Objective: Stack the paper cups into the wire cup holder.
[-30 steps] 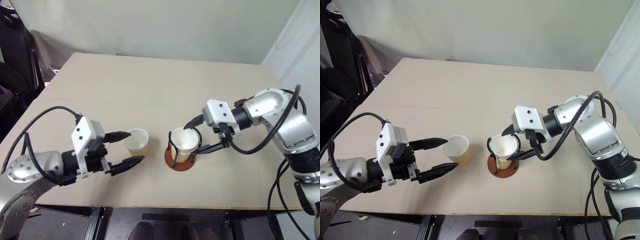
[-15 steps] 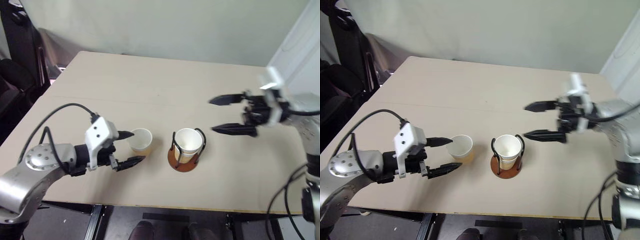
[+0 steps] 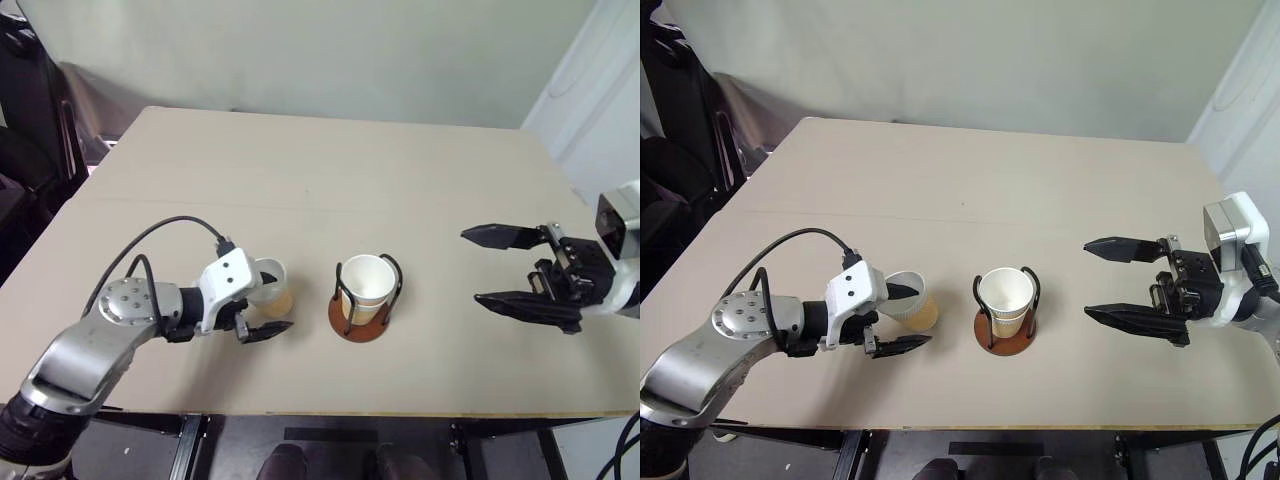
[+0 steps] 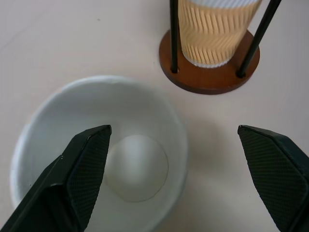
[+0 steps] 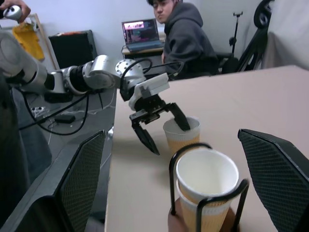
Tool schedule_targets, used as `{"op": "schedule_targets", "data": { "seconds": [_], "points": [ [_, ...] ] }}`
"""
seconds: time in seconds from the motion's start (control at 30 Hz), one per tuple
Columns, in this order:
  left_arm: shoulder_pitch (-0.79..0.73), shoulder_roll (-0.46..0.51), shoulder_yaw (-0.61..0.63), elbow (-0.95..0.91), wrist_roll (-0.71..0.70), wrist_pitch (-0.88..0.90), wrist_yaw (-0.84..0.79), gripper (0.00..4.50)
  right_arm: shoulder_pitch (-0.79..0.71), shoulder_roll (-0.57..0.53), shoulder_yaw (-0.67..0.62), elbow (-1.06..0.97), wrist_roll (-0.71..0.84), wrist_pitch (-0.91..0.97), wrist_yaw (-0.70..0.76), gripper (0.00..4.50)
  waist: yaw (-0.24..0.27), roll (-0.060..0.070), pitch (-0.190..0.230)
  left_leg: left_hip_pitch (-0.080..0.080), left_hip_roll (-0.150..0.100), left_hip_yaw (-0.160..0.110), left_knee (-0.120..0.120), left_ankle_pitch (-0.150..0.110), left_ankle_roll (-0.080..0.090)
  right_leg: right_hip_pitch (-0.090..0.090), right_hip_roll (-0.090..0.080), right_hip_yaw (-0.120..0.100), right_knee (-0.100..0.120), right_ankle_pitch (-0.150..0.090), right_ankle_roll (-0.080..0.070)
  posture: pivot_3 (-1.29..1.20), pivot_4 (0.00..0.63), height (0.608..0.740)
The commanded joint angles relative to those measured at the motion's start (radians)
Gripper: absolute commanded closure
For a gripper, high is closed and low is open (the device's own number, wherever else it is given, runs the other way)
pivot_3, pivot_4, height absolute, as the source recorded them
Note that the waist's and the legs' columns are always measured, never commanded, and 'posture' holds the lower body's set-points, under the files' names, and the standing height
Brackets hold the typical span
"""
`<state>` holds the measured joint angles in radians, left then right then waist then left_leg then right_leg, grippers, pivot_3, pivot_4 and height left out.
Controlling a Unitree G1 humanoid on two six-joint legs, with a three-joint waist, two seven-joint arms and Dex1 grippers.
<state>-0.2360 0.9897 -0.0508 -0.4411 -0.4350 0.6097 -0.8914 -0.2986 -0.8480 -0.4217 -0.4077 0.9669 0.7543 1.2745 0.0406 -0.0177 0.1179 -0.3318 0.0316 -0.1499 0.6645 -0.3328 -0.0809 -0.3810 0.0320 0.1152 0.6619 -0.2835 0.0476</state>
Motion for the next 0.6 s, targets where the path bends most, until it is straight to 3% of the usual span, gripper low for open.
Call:
{"op": "schedule_targets", "data": {
  "seconds": [0.03,0.1,0.3,0.43,0.6],
  "points": [
    [-0.024,-0.009,-0.018,0.016,0.054,-0.040,-0.008,0.38,0.028,-0.024,-0.043,0.003,0.003,-0.053,0.021,0.00,-0.001,0.000,0.000,0.000,0.000,0.000,0.000,0.000,0.000,0.000,0.000,0.000,0.000,0.000,0.000,0.00,0.150,0.740],
    [-0.027,-0.020,-0.022,0.021,0.061,-0.044,-0.011,0.89,0.042,-0.029,-0.039,0.014,-0.004,-0.075,0.030,0.00,-0.002,0.000,0.000,-0.001,0.000,0.000,0.000,0.000,0.000,0.000,0.000,0.000,0.000,0.000,0.000,0.00,0.150,0.740],
    [-0.029,-0.038,-0.013,0.017,0.070,-0.043,-0.023,3.16,0.052,-0.047,-0.010,0.055,-0.038,-0.133,0.054,0.00,-0.003,0.000,0.000,0.000,0.000,0.000,0.000,0.000,0.000,0.000,0.000,0.000,0.000,0.000,0.000,0.00,0.150,0.740],
    [-0.026,-0.030,0.011,0.002,0.065,-0.032,-0.032,4.44,0.051,-0.049,0.005,0.079,-0.054,-0.158,0.070,0.00,-0.003,0.000,0.000,0.000,0.000,0.000,0.000,0.000,0.001,0.000,0.000,0.000,0.000,0.000,0.000,0.00,0.150,0.740],
    [-0.087,-0.002,0.093,-0.037,-0.001,0.002,-0.063,4.44,0.033,-0.054,0.014,0.076,-0.044,-0.153,0.062,0.00,-0.002,0.000,0.000,-0.001,0.000,0.000,0.000,0.000,0.001,0.000,0.000,0.000,0.000,0.000,0.000,0.00,0.150,0.740]
  ]
}}
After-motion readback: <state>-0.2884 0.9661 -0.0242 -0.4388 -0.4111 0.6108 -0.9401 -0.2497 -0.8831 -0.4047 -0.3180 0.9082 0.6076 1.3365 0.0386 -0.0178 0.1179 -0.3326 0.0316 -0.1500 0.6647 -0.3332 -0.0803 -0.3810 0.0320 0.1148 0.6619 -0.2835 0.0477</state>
